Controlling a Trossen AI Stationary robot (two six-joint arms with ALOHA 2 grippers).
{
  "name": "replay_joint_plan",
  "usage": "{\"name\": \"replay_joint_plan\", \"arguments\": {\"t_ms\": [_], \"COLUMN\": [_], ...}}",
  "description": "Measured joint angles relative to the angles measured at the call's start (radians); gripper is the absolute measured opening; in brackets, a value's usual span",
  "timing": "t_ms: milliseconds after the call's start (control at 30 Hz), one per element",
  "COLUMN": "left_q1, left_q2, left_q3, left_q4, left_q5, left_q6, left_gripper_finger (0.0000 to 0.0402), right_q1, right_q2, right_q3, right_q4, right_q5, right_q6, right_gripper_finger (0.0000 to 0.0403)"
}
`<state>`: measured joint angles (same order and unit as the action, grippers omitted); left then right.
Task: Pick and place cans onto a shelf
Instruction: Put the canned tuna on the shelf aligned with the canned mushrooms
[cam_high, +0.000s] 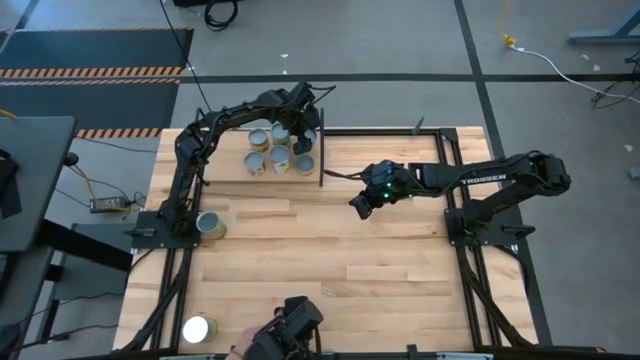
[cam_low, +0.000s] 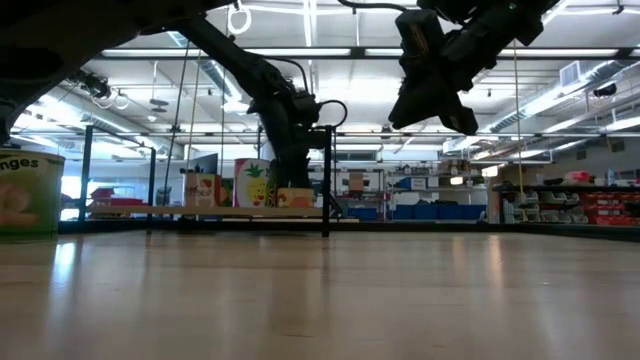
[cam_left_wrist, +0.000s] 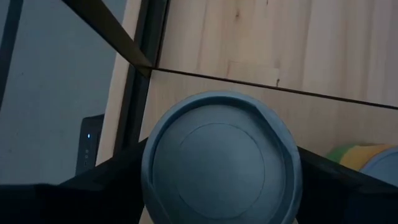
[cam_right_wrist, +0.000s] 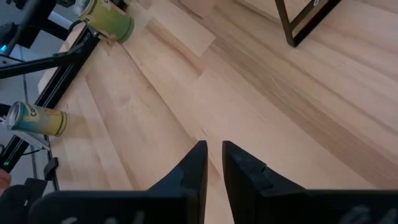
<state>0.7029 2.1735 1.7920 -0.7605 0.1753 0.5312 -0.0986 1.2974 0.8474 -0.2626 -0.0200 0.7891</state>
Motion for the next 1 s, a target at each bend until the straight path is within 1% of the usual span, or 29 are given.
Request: {"name": "replay_joint_plan", "arguments": {"t_ms": [133,267,400,467,567,633,700,1000], "left_q1": [0.001,-0.001,0.0,0.001,0.001,0.0,0.0,0.0], "left_q2": [0.0,0.0,0.0,0.0,0.0,0.0,0.0,0.0], "left_q3": [0.0,0.0,0.0,0.0,0.0,0.0,0.0,0.018], "left_q4": [-0.001,-0.011,-0.009,-0.009,-0.014,-0.015,-0.015,-0.038], "left_q5": [-0.006,-0.018,-0.018,-0.018,-0.028,-0.041,-0.043,-0.044], "left_q6": [0.026,0.054,0.031,0.03,0.03,0.03,0.03,0.008], "left_gripper_finger": [0.0312,0.0285,0.0285,0.0306,0.0359,0.0383,0.0391,0.0385], "right_q1": [0.0,0.0,0.0,0.0,0.0,0.0,0.0,0.0], "right_q2": [0.0,0.0,0.0,0.0,0.0,0.0,0.0,0.0], "right_q3": [0.0,0.0,0.0,0.0,0.0,0.0,0.0,0.0], "right_q4": [-0.001,-0.001,-0.001,-0.001,-0.001,-0.001,-0.001,-0.001], "right_q5": [0.0,0.002,0.02,0.02,0.02,0.02,0.02,0.019], "right_q6": [0.0,0.001,0.005,0.005,0.005,0.005,0.005,0.006], "right_gripper_finger": [0.0059,0.006,0.006,0.006,0.006,0.006,0.006,0.006]}}
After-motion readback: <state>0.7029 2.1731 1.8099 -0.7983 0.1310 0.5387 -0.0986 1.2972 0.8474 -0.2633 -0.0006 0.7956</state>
